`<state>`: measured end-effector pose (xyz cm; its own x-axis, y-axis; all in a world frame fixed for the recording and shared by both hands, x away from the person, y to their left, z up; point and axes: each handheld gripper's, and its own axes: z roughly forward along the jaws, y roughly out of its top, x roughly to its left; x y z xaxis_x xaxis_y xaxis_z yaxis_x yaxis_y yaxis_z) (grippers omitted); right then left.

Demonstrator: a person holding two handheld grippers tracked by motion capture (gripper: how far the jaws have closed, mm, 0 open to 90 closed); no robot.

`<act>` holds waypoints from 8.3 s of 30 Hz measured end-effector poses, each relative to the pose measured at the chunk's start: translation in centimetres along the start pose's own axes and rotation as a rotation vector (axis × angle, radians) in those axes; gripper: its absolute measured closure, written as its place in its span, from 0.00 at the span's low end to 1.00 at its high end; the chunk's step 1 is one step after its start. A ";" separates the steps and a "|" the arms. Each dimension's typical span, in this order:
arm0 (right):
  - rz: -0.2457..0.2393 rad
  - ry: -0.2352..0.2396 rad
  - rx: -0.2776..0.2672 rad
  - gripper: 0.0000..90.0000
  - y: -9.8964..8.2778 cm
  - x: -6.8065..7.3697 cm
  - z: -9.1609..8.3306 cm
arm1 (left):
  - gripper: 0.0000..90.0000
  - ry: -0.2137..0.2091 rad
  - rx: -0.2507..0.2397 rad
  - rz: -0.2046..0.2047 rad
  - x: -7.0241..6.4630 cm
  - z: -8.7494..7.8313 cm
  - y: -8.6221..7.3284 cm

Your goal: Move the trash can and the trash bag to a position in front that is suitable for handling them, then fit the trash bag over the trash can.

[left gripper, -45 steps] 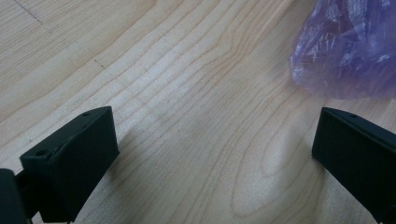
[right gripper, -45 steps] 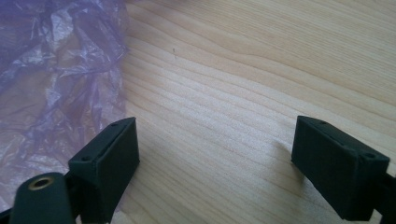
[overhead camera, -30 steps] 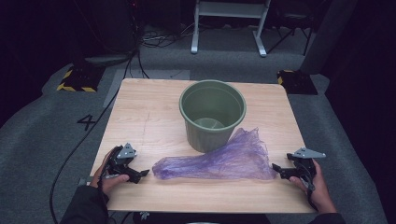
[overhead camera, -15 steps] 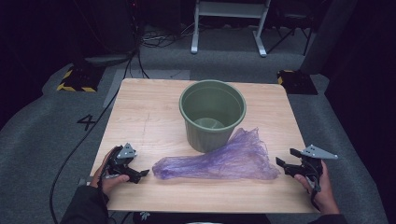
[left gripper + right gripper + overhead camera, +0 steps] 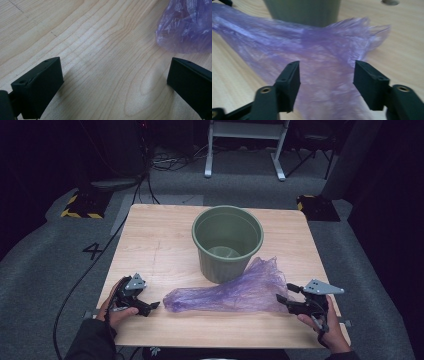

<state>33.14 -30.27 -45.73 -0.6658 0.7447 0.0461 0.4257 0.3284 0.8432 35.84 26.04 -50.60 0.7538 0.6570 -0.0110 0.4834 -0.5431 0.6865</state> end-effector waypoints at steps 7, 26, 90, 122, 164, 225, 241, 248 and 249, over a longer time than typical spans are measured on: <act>-0.043 0.024 0.042 0.53 -0.4 1.7 1.8 | 0.00 0.002 0.000 -0.003 0.0 0.0 0.0; -0.067 0.016 0.125 0.54 -1.8 1.1 4.4 | 0.00 0.018 0.001 -0.017 -0.3 0.3 0.4; -0.195 0.011 0.090 0.22 0.8 2.5 9.7 | 0.00 -0.021 0.004 0.027 -3.7 6.4 6.9; -0.091 0.011 0.125 0.90 1.3 -0.6 10.3 | 0.00 -0.039 0.018 0.049 -2.9 6.2 6.8; -0.139 0.014 -0.093 0.99 3.3 -0.2 5.9 | 0.00 0.000 0.002 0.002 -3.7 3.9 4.2; -0.174 -0.058 -0.386 0.99 9.9 -0.7 -1.6 | 0.00 -0.004 0.000 0.010 -3.6 4.1 4.4; -0.155 -0.100 -0.448 0.99 10.5 -1.0 -3.1 | 0.00 -0.005 0.001 0.009 -3.6 4.2 4.5; -0.130 -0.142 -0.452 0.99 11.2 -1.5 -2.8 | 0.00 -0.005 0.000 0.007 -3.6 4.2 4.5; -0.123 -0.155 -0.451 0.99 11.4 -1.6 -2.6 | 0.00 -0.006 0.002 0.008 -3.6 4.2 4.5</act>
<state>37.47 -29.28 -34.84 -0.5810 0.8050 -0.1196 0.0192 0.1605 0.9868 37.16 19.07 -50.54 0.7599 0.6500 -0.0099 0.4784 -0.5490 0.6853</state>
